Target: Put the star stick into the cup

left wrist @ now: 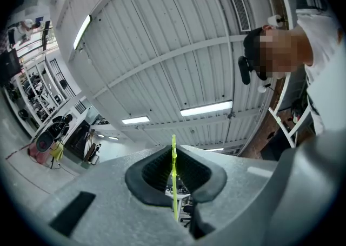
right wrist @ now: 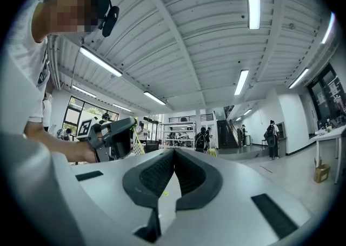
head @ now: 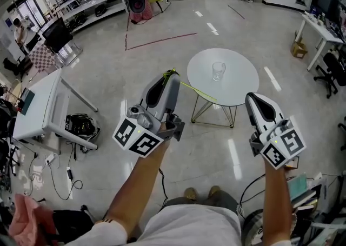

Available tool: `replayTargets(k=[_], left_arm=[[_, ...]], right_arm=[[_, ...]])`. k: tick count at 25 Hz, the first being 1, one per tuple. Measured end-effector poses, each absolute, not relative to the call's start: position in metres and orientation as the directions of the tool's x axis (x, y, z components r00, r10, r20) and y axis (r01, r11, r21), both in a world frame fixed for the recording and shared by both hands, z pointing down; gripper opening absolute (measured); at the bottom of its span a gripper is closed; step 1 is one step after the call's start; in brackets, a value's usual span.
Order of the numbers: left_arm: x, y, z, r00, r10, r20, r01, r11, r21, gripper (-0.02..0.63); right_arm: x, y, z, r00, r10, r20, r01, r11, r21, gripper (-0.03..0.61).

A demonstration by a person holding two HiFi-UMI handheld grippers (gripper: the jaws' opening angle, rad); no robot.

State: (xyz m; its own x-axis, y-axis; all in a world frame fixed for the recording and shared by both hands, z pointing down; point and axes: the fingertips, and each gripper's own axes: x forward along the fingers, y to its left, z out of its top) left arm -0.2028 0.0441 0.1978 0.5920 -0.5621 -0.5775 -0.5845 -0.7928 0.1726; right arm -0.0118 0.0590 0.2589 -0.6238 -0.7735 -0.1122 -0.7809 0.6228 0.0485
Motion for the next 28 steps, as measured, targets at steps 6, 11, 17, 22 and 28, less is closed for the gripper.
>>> replayTargets(k=[6,11,17,22,28], left_arm=[[-0.214,0.031,0.199,0.584,-0.566,-0.581,-0.584,-0.791,0.184,0.031],[-0.210,0.015,0.202,0.588,-0.568,-0.575,-0.584,-0.791,0.184,0.031],[-0.197,-0.010,0.202,0.593,-0.574,-0.565,-0.594,-0.785,0.174,0.031],[-0.184,-0.044,0.202,0.589,-0.585,-0.558,-0.609,-0.775,0.168,0.029],[-0.152,-0.091,0.205,0.585,-0.602,-0.544,-0.629,-0.760,0.165,0.031]], right_arm=[[-0.018,0.050,0.261,-0.618,-0.780,-0.099,-0.786,0.616,0.052,0.012],[-0.017,0.037,0.263,-0.622,-0.778,-0.087,-0.783,0.619,0.066,0.012],[-0.006,0.009,0.266,-0.632,-0.771,-0.082,-0.775,0.629,0.067,0.012],[0.009,-0.029,0.269,-0.646,-0.759,-0.077,-0.763,0.643,0.067,0.012],[0.038,-0.080,0.273,-0.668,-0.741,-0.067,-0.744,0.665,0.069,0.012]])
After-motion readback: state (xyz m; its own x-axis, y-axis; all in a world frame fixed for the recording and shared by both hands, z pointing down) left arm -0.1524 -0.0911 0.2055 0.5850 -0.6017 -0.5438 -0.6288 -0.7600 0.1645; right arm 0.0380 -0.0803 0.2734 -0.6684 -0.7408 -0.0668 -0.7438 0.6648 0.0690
